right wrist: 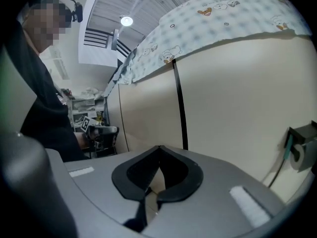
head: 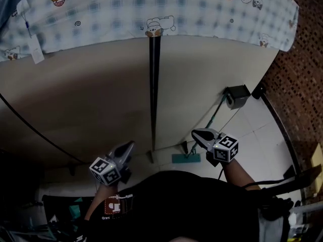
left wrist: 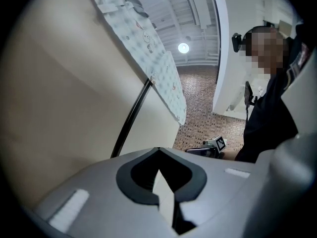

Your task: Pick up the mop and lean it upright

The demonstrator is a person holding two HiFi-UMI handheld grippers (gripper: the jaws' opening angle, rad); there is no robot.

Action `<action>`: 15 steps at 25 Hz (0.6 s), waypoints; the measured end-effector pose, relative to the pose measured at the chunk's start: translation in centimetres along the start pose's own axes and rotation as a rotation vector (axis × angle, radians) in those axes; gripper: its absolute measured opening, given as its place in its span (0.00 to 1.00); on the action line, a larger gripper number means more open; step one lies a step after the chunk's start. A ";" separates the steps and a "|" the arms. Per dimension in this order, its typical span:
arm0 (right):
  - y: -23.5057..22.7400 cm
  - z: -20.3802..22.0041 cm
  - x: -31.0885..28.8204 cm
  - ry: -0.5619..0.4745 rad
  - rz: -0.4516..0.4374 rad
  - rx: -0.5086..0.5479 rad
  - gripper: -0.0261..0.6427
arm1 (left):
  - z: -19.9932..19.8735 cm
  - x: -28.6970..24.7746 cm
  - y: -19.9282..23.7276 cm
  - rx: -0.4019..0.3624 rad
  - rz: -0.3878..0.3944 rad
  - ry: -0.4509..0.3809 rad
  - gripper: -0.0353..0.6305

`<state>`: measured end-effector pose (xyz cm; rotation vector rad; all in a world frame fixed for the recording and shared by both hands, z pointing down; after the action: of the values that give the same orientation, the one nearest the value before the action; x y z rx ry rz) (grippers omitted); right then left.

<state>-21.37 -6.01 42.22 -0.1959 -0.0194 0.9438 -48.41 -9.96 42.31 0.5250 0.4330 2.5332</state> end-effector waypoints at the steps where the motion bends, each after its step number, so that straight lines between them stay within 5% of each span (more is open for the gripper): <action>1: -0.2 -0.1 -0.2 0.001 -0.017 0.008 0.06 | 0.2 -0.3 -0.4 -0.006 0.000 0.001 0.04; 9: -7.3 -1.2 3.1 -0.024 -0.158 0.036 0.06 | 3.0 -5.3 -4.5 -0.114 -0.098 -0.025 0.04; 15: -15.9 -2.4 8.6 0.004 -0.209 0.084 0.06 | 9.2 -15.0 -11.3 -0.047 -0.122 -0.056 0.04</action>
<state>-3.28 -8.54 42.06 -0.1150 0.0034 0.7339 -27.69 -7.02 41.70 0.5342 0.3727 2.3996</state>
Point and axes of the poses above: the fingertips, and each gripper's own axes: x backward along the fingers, y to its left, z out of its underside, the point moved 2 cm from there along x, backward along the fingers, and after that the axes turned 14 degrees about -y, right-handed, at the moved point
